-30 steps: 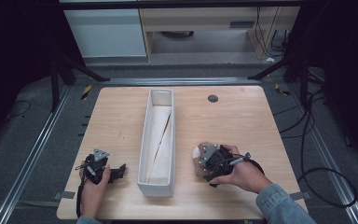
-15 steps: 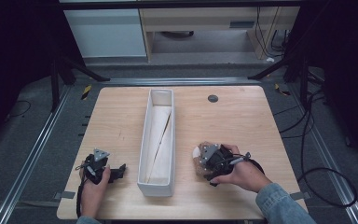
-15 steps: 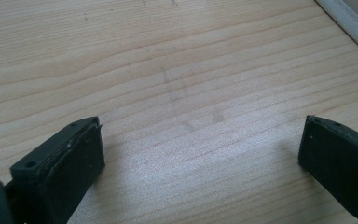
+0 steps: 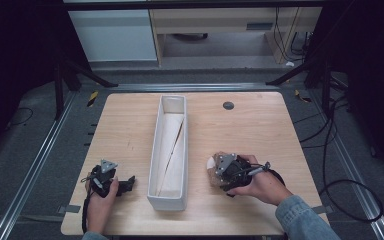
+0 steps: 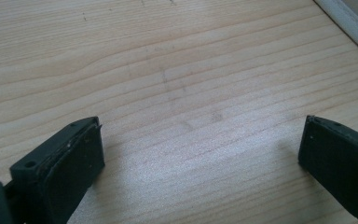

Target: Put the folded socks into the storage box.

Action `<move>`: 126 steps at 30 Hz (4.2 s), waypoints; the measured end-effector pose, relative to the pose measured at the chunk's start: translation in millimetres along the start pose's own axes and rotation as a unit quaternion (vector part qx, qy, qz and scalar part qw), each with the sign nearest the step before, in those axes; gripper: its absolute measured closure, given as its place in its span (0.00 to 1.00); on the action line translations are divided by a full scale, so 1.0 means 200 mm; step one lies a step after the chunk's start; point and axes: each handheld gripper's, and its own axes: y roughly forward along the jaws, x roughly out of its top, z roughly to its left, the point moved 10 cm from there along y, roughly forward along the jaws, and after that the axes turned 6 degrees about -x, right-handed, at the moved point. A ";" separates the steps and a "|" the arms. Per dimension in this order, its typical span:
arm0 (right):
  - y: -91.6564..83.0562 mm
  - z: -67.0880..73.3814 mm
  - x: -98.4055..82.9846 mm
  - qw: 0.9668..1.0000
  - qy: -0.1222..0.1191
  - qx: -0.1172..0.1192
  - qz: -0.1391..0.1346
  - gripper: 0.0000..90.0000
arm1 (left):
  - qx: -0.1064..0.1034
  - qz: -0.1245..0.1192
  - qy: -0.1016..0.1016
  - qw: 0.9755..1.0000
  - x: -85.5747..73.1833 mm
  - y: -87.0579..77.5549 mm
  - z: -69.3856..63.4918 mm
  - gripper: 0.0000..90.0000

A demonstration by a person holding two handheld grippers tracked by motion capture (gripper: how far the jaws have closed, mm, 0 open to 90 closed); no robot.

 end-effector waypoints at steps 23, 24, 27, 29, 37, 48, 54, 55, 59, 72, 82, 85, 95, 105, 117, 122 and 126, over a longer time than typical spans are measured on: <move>-0.23 -0.12 0.07 0.999 0.025 0.019 -0.021 0.50 | 0.000 0.000 0.000 1.000 0.00 0.00 0.00 0.00; -0.25 -0.13 0.08 0.999 0.029 0.019 -0.022 0.50 | 0.000 0.000 0.000 1.000 0.00 0.00 0.00 0.00; -0.26 -0.13 0.10 0.999 0.030 0.019 -0.024 0.50 | 0.000 0.000 0.000 1.000 0.00 0.00 0.00 0.00; -0.29 -0.12 0.14 0.999 0.026 0.023 -0.025 0.50 | 0.000 0.000 0.000 1.000 0.00 0.00 0.00 0.00; -0.37 -0.15 0.23 0.999 0.023 0.013 -0.028 0.50 | 0.000 0.000 -0.001 1.000 0.00 0.00 0.00 0.00; -0.48 -0.22 0.36 0.999 0.026 0.001 -0.037 0.49 | 0.000 0.000 0.000 1.000 0.00 0.00 0.00 0.00; -0.54 -0.25 0.45 0.999 0.018 -0.005 -0.040 0.49 | 0.000 -0.001 0.001 1.000 0.00 0.00 0.00 0.00; -0.55 -0.25 0.47 0.999 0.017 -0.007 -0.041 0.49 | 0.000 -0.001 0.001 1.000 0.00 0.00 0.00 0.00; -0.60 -0.27 0.56 0.999 0.013 -0.009 -0.046 0.49 | 0.000 -0.001 0.001 1.000 0.00 0.00 0.00 0.00; -0.68 -0.28 0.71 0.998 -0.006 -0.013 -0.055 0.49 | 0.000 -0.002 -0.001 1.000 0.00 0.00 0.00 0.00; -0.73 -0.27 0.80 0.998 -0.015 -0.011 -0.058 0.49 | 0.000 -0.001 0.000 1.000 0.00 0.00 0.00 0.00; -0.73 -0.27 0.82 0.998 -0.013 -0.009 -0.061 0.49 | 0.000 -0.001 0.000 1.000 0.00 0.00 0.00 0.00; -0.68 -0.20 0.90 0.998 -0.024 0.006 -0.059 0.49 | 0.000 -0.002 -0.001 1.000 0.00 0.00 0.00 0.00; -0.58 -0.12 0.94 0.998 -0.029 0.026 -0.051 0.48 | 0.000 -0.003 -0.002 1.000 0.00 0.00 0.00 0.00; -0.50 -0.05 0.98 0.997 -0.021 0.053 -0.059 0.48 | 0.000 -0.001 -0.001 1.000 0.00 0.00 0.00 0.00; -0.47 -0.02 0.98 0.996 -0.019 0.065 -0.060 0.48 | 0.000 -0.002 -0.001 1.000 0.00 0.00 0.00 0.00; -0.45 -0.01 0.98 0.996 -0.017 0.070 -0.060 0.48 | 0.000 -0.002 -0.001 1.000 0.00 0.00 0.00 0.00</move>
